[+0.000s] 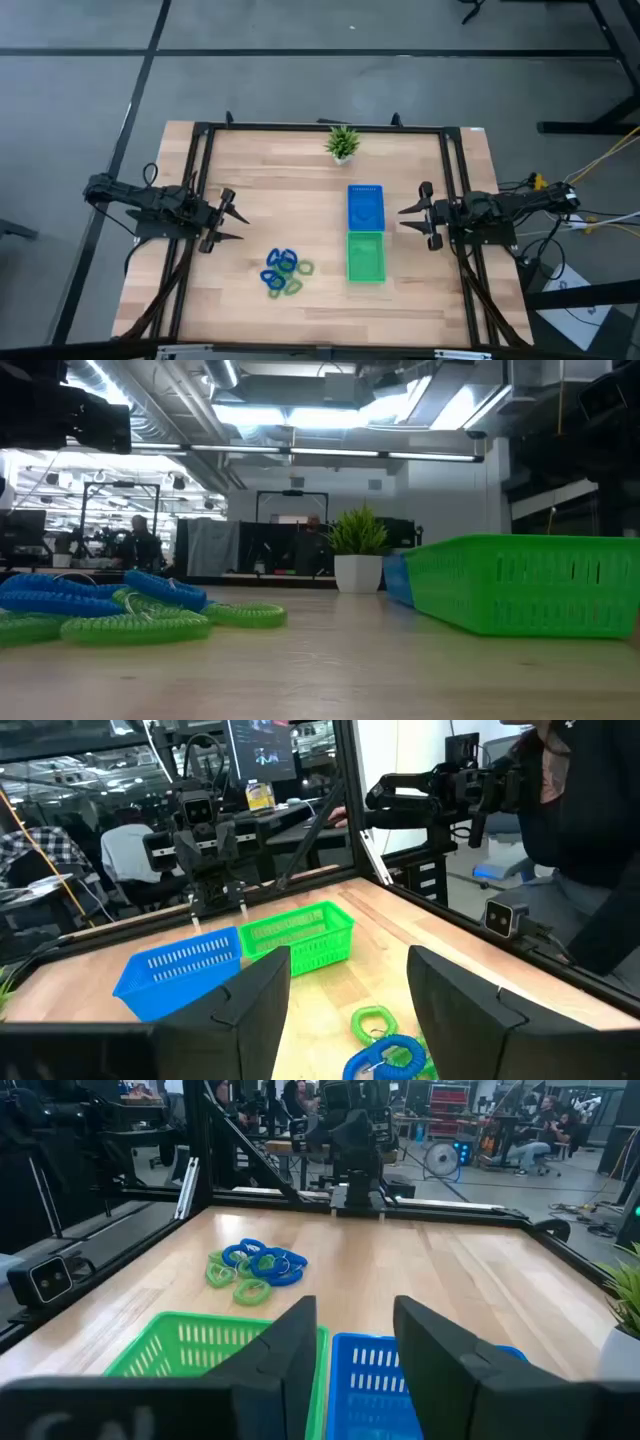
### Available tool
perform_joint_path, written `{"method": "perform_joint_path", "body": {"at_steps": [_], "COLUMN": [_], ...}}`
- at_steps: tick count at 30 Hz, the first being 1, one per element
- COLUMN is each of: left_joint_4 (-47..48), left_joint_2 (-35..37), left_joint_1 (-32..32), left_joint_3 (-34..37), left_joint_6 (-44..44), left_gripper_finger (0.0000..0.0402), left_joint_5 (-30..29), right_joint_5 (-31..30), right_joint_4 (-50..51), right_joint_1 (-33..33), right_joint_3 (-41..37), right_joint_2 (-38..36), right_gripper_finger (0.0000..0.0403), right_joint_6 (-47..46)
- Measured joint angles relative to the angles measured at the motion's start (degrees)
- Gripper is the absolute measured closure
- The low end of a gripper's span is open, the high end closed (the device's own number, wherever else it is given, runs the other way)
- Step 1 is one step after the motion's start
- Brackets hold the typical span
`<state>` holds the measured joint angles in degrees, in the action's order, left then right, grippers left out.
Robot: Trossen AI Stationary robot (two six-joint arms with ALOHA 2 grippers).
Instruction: Sort spring keychains
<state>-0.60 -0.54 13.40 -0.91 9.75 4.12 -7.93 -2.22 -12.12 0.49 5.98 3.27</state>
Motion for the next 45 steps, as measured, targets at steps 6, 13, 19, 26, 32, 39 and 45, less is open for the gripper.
{"method": "perform_joint_path", "body": {"at_steps": [6, 13, 19, 26, 32, 39, 45], "left_joint_4": [0.0, 0.0, 0.0, 0.0, 0.0, -11.5, -26.6], "left_joint_2": [0.0, 0.0, 0.0, 0.0, 0.0, 0.1, 0.0], "left_joint_1": [0.0, 0.0, 0.0, 0.0, 0.0, 0.1, 0.1], "left_joint_3": [0.0, 0.0, 0.0, 0.0, 0.0, 0.1, 0.1], "left_joint_6": [0.0, 0.0, 0.0, 0.0, 0.0, -10.4, -21.9], "left_gripper_finger": [0.0203, 0.0203, 0.0203, 0.0203, 0.0203, 0.0203, 0.0203], "left_joint_5": [0.0, 0.0, 0.0, 0.0, 0.0, 1.4, 0.9], "right_joint_5": [0.0, 0.0, 0.0, 0.0, 0.0, 0.0, 0.0], "right_joint_4": [0.0, 0.0, 0.0, 0.0, 0.0, 0.0, 0.0], "right_joint_1": [0.0, 0.0, 0.0, 0.0, 0.0, 0.0, 0.0], "right_joint_3": [0.0, 0.0, 0.0, 0.0, 0.0, 0.0, 0.0], "right_joint_2": [0.0, 0.0, 0.0, 0.0, 0.0, 0.0, 0.0], "right_gripper_finger": [0.0267, 0.0267, 0.0267, 0.0267, 0.0267, 0.0267, 0.0267], "right_joint_6": [0.0, 0.0, 0.0, 0.0, 0.0, 0.0, 0.0]}}
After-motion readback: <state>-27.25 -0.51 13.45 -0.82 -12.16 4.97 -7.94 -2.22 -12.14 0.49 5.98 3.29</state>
